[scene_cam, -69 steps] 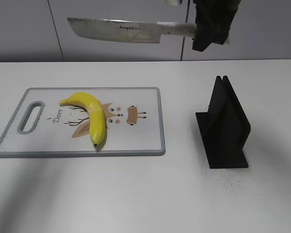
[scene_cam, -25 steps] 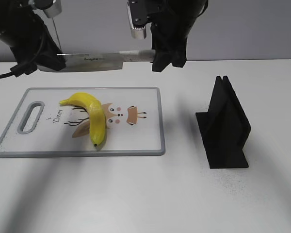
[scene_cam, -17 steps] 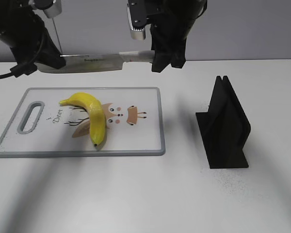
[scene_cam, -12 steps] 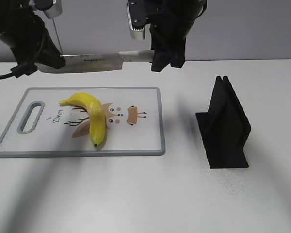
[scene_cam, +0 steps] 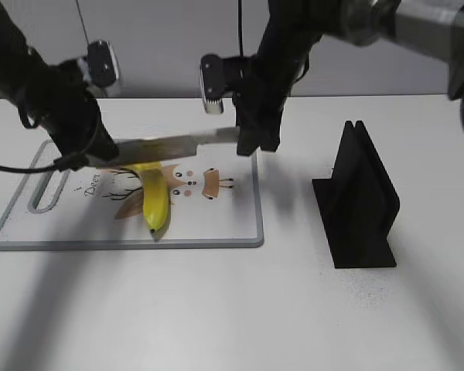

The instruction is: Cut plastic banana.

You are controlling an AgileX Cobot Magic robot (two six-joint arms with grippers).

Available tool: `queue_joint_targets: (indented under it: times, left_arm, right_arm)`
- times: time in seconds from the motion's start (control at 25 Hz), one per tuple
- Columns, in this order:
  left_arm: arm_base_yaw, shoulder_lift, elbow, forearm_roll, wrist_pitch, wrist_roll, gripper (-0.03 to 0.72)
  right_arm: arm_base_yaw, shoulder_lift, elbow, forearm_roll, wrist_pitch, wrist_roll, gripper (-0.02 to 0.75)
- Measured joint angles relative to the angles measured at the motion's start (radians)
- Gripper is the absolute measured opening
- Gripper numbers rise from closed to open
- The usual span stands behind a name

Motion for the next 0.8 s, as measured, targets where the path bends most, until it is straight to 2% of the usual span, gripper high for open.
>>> queue_joint_targets:
  times: [0.08,0.48,0.8]
  left_arm:
    - [0.000,0.046,0.024,-0.029,-0.054,0.008,0.017]
    - [-0.003,0.051,0.002,-0.010,-0.050,0.012,0.017]
    - [-0.003,-0.015,-0.002,0.016,-0.033,0.006,0.017]
  right_arm:
    - [-0.002,0.050,-0.003,-0.007,-0.008,0.007,0.163]
    - [-0.004,0.064,-0.032,-0.015,0.005,0.032,0.164]
    - [0.004,0.050,-0.170,-0.020,0.116,0.057,0.165]
